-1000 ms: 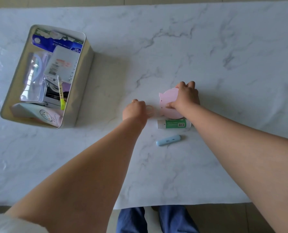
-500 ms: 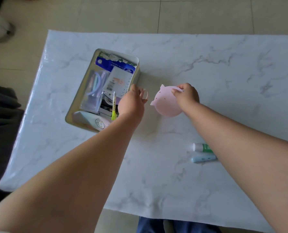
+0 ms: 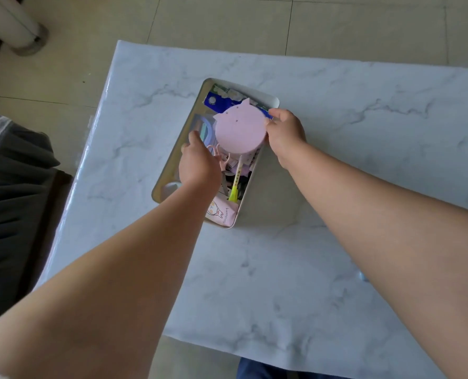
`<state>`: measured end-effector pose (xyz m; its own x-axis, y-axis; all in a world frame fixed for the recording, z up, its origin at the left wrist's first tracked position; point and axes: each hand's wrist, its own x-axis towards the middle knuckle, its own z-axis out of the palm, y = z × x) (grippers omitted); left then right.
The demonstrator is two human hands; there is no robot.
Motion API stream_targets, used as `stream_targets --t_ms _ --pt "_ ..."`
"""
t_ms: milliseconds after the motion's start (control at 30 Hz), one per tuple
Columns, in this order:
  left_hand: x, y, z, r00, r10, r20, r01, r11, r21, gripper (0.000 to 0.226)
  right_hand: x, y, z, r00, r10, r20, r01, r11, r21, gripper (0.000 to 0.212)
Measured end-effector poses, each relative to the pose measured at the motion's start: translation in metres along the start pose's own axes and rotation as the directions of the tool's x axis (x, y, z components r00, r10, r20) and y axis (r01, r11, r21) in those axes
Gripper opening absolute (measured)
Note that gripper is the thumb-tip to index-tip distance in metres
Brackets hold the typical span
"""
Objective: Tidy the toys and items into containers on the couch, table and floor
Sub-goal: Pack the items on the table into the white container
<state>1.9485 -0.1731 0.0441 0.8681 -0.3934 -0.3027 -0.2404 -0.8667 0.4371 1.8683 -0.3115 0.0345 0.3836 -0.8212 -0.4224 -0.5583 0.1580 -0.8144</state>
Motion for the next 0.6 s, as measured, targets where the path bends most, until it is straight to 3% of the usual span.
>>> stream_targets --t_ms 133,367,600 --pt "0.003 -0.003 0.003 0.999 0.047 -0.012 -0.044 0.988 0.146 0.053 -0.002 0.007 0.003 0.999 -0.032 -0.031 0.028 0.992 -0.119 0.04" --pt "-0.029 0.026 0.017 0.977 0.204 0.06 -0.211 0.964 0.161 0.056 -0.01 0.039 -0.026 0.996 0.012 -0.085 -0.022 0.992 -0.128 0.033" --pt "-0.085 0.057 0.069 0.935 0.301 0.19 -0.333 0.928 0.167 0.055 -0.025 0.091 -0.09 1.0 0.012 -0.011 -0.015 0.944 -0.33 0.031"
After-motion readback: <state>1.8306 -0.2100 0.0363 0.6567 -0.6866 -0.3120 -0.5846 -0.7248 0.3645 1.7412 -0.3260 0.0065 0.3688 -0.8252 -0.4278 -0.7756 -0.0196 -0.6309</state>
